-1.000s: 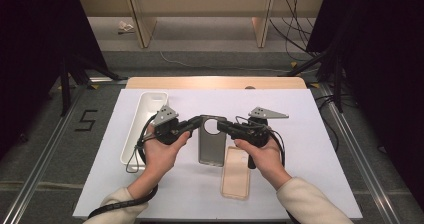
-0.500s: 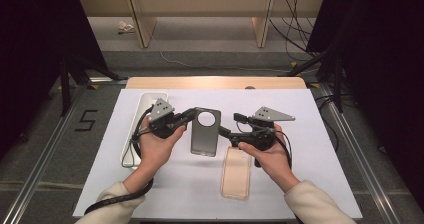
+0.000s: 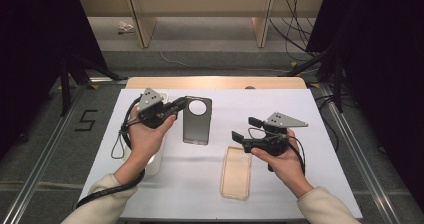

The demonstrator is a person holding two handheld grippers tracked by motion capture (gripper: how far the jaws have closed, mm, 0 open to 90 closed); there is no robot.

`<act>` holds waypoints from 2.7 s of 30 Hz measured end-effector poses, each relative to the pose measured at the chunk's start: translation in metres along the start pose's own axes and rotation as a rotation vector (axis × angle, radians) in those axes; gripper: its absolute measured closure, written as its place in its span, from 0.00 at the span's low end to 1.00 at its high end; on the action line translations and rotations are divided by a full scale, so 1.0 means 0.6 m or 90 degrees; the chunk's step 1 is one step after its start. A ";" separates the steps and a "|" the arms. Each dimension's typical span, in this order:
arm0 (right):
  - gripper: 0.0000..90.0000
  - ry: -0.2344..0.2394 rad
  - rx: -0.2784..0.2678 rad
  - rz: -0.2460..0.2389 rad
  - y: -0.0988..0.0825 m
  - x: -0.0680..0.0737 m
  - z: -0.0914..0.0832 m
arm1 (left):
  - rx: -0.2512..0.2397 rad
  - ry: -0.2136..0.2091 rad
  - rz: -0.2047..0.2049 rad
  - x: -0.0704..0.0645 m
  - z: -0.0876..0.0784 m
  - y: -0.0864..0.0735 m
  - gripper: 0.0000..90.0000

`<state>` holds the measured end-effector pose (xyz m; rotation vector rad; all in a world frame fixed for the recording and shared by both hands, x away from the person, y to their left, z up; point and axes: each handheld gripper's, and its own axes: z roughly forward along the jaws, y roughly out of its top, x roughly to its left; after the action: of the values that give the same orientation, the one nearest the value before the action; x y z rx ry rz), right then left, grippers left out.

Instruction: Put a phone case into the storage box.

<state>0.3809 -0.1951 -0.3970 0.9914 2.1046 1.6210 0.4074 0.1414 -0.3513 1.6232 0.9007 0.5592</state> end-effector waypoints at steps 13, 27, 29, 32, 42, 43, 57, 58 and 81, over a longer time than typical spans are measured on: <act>0.19 -0.026 0.002 0.005 -0.010 -0.015 -0.020 | -0.020 0.026 0.007 0.038 -0.010 0.032 0.94; 0.19 -0.044 0.005 0.000 -0.015 -0.024 -0.032 | -0.032 0.031 0.005 0.062 -0.016 0.048 0.94; 0.19 -0.047 0.005 -0.001 -0.015 -0.026 -0.033 | -0.033 0.033 0.006 0.065 -0.016 0.050 0.94; 0.19 -0.049 0.005 0.002 -0.017 -0.028 -0.035 | -0.033 0.036 0.009 0.071 -0.016 0.052 0.94; 0.19 -0.052 0.012 0.002 -0.021 -0.029 -0.037 | -0.035 0.044 0.017 0.085 -0.017 0.055 0.94; 0.19 -0.052 0.013 0.002 -0.022 -0.030 -0.037 | -0.035 0.045 0.017 0.086 -0.018 0.055 0.94; 0.19 -0.053 0.017 0.005 -0.026 -0.031 -0.040 | -0.042 0.058 0.020 0.111 -0.022 0.070 0.94; 0.19 -0.053 0.017 0.006 -0.026 -0.031 -0.040 | -0.042 0.059 0.020 0.113 -0.023 0.072 0.94; 0.19 -0.053 0.020 0.009 -0.031 -0.032 -0.042 | -0.040 0.094 0.018 0.164 -0.021 0.087 0.94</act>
<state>0.3728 -0.2289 -0.4096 1.0679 2.0778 1.5311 0.4699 0.2242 -0.3084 1.5555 0.9605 0.7282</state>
